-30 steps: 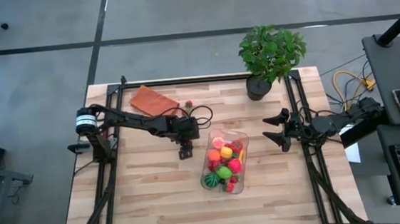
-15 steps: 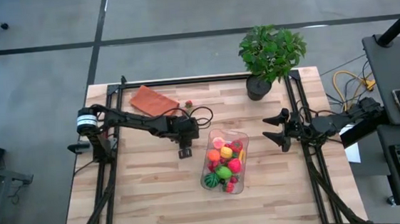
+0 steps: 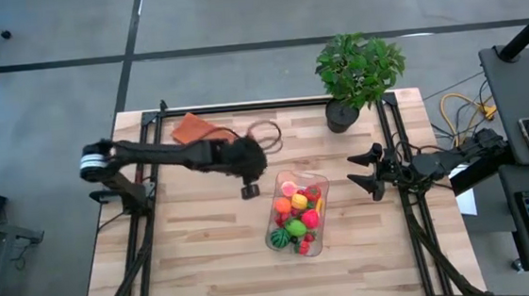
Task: Pick and placing Produce into tupperware
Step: Put the cherry into the transparent bin
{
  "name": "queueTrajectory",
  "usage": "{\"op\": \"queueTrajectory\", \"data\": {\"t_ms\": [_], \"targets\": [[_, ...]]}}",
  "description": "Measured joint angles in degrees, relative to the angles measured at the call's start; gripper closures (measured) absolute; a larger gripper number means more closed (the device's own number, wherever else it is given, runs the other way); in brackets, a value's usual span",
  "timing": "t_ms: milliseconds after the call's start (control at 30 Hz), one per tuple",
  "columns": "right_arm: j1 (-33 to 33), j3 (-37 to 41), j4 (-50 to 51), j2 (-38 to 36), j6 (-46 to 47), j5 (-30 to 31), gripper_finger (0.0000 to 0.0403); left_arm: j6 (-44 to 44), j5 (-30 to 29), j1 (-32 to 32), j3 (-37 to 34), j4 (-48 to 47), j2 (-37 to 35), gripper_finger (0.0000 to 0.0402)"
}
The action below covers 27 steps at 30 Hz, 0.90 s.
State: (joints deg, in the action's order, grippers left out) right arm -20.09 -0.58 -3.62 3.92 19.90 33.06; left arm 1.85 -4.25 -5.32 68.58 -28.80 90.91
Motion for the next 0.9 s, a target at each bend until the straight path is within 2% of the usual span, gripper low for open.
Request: {"op": "queueTrajectory", "data": {"t_ms": [167,300,533,667,833,900], "targets": [[0.0,0.0,0.0,0.0,0.0,0.0,0.0076,-0.1,13.4,0.6,3.1,10.5,-4.3,0.0359],[0.0,0.0,0.0,0.0,0.0,0.0,0.0077,-4.3,15.5,2.4,4.2,10.0,-0.2,0.0359],[0.0,0.0,0.0,0.0,0.0,0.0,0.0078,-4.6,15.8,7.2,9.6,10.6,7.4,0.0354],[0.0,0.0,0.0,0.1,0.0,0.0,0.0078,-4.7,14.4,7.5,12.7,10.3,9.4,0.0309],[0.0,0.0,0.0,0.3,0.0,0.0,0.0078,-7.8,13.6,7.3,13.7,10.2,9.5,0.0215],[0.0,0.0,0.0,0.3,0.0,0.0,0.0078,-7.2,10.4,7.0,13.6,8.7,8.6,0.0179]]}}
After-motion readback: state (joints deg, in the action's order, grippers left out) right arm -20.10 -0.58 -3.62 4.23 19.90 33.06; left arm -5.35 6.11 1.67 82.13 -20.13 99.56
